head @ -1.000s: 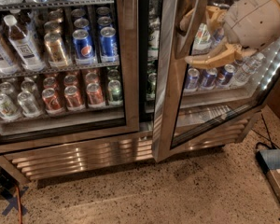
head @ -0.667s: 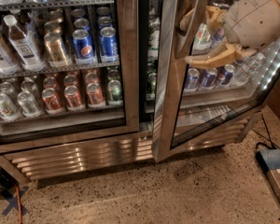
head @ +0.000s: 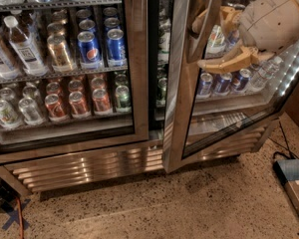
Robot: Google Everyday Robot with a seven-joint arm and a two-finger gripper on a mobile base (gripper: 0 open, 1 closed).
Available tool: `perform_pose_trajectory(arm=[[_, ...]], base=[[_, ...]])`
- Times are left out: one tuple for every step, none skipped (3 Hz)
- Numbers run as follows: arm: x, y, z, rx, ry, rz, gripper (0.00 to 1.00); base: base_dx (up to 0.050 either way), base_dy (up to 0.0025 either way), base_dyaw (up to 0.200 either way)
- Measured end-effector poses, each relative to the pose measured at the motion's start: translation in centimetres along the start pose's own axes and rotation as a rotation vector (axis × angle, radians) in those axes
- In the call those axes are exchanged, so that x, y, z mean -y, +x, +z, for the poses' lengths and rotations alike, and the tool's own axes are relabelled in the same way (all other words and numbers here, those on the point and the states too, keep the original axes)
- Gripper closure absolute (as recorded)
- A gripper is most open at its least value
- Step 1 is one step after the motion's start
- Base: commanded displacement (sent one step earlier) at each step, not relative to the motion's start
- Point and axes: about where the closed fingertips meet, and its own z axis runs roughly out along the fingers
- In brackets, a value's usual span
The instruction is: Open right fridge door
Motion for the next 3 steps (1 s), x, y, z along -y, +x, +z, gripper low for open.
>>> perform_pose_trajectory(arm=[[0.0,0.0,0.0,0.0,0.0,0.0,0.81],[0.0,0.0,0.0,0.0,0.0,0.0,0.58],[0.01,0.01,-0.01,0.0,0.0,0.0,0.35]], base=[[0.0,0.0,0.0],[0.0,0.0,0.0],[0.0,0.0,0.0]])
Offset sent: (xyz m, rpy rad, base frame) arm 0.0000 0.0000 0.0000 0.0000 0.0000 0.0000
